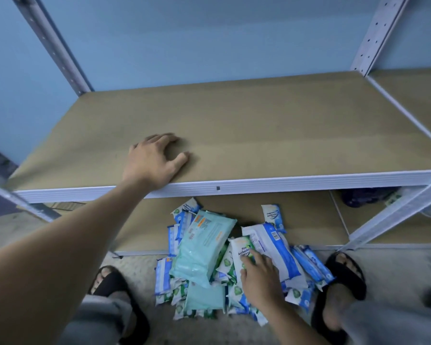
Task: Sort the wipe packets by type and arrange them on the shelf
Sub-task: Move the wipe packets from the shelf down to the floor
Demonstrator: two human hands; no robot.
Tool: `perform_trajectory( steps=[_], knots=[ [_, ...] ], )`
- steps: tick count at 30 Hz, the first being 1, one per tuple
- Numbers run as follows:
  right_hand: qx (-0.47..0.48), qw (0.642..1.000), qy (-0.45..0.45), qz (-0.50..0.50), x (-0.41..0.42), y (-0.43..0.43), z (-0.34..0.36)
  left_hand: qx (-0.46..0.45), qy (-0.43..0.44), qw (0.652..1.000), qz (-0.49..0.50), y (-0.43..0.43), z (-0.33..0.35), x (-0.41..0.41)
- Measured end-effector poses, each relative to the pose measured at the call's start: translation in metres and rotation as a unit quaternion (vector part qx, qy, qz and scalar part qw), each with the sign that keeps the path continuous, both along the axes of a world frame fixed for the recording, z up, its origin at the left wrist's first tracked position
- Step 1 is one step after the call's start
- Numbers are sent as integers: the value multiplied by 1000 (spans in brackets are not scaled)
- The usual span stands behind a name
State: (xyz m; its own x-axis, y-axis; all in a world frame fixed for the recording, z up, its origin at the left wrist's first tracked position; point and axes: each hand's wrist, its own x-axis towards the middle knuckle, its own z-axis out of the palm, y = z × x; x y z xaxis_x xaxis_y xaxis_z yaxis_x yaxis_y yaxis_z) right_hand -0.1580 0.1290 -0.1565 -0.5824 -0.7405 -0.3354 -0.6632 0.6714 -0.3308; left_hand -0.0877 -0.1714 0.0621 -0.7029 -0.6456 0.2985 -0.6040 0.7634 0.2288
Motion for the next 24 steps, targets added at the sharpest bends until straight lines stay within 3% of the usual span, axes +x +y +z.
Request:
perform_trajectory(
  steps=[13, 16, 24],
  knots=[
    [50, 997, -57, 32, -13, 11, 27, 27, 27, 999, 38, 25, 4, 13],
    [40, 998, -47, 14, -20, 15, 38, 33, 35, 999, -8, 46, -6, 34],
    [-12, 999, -43, 13, -29, 7, 60, -66, 67, 995, -21, 115, -55, 114]
  ],
)
